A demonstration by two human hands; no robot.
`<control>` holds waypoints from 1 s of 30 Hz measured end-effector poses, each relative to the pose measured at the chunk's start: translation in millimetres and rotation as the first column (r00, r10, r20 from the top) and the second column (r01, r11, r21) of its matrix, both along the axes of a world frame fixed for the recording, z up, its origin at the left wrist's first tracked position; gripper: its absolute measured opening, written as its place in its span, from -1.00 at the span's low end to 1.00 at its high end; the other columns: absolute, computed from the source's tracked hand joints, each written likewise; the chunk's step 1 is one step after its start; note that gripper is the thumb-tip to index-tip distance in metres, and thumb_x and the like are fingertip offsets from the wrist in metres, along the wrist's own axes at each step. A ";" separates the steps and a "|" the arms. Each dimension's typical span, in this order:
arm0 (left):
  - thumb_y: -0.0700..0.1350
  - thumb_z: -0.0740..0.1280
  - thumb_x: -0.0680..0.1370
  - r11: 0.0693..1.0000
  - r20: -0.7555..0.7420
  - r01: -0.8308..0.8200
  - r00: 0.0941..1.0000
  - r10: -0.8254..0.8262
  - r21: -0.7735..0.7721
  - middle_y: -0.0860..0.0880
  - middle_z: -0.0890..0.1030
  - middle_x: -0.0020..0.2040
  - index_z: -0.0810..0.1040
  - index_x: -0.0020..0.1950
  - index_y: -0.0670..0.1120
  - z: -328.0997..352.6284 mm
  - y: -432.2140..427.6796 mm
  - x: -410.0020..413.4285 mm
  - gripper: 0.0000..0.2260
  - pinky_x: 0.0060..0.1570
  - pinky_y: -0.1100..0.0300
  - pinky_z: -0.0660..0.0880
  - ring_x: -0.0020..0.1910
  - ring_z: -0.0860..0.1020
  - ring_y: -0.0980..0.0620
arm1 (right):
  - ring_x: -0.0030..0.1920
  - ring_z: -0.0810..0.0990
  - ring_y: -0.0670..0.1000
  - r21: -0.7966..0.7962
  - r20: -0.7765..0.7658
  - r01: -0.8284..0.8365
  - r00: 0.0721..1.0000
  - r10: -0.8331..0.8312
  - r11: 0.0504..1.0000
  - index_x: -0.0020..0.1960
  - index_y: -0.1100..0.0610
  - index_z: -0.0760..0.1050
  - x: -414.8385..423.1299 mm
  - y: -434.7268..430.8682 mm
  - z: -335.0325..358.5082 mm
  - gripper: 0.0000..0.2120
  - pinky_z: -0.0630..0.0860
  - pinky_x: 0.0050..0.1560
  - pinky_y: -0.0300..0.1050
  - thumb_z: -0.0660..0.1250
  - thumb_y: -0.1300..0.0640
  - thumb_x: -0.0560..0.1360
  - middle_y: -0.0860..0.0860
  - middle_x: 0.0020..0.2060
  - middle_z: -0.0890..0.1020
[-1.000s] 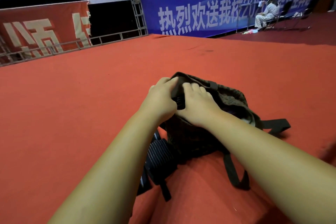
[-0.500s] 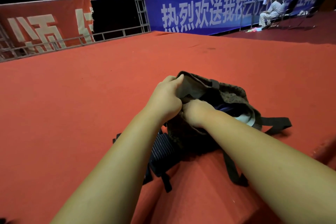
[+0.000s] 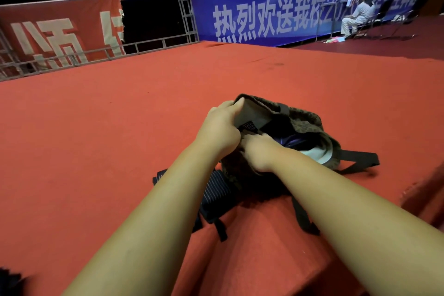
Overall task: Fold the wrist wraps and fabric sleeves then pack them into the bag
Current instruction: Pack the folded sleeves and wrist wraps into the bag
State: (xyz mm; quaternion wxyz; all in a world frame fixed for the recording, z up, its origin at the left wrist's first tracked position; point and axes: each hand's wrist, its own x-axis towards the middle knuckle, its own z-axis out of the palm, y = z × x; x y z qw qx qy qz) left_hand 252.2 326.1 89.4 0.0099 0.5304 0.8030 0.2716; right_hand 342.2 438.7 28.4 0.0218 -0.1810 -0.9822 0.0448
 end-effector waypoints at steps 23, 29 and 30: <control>-0.24 0.25 0.61 0.992 0.076 -0.124 0.989 0.124 -0.012 -0.10 0.46 0.55 0.50 0.56 -0.01 26.0 -132.5 13.8 -0.50 0.21 0.13 0.50 0.35 0.57 -0.12 | -0.12 0.72 -0.07 -0.749 -0.536 -0.070 0.647 -0.542 0.659 -0.12 0.01 0.75 37.8 -113.3 46.2 -0.64 0.62 -0.07 -0.20 0.18 0.24 0.54 -0.10 -0.16 0.79; -0.24 0.29 0.62 0.974 0.122 -0.223 0.966 0.227 -0.044 -0.08 0.56 0.48 0.60 0.45 -0.03 36.8 -235.5 -3.0 -0.59 0.16 0.18 0.50 0.29 0.61 -0.07 | -0.30 0.64 -0.05 -0.795 -0.454 -0.122 0.770 -0.449 0.594 -0.11 0.05 0.70 5.4 -197.4 54.6 -0.64 0.49 -0.35 -0.26 0.14 0.27 0.57 0.01 -0.10 0.80; -0.24 0.29 0.62 0.968 0.132 -0.246 0.959 0.250 -0.046 -0.08 0.58 0.47 0.62 0.43 -0.03 37.4 -254.7 -8.6 -0.61 0.16 0.21 0.47 0.31 0.60 -0.06 | -0.29 0.64 -0.03 -0.810 -0.424 -0.120 0.796 -0.432 0.574 -0.11 0.06 0.70 -2.9 -211.9 54.7 -0.63 0.48 -0.31 -0.22 0.13 0.27 0.57 0.04 -0.09 0.80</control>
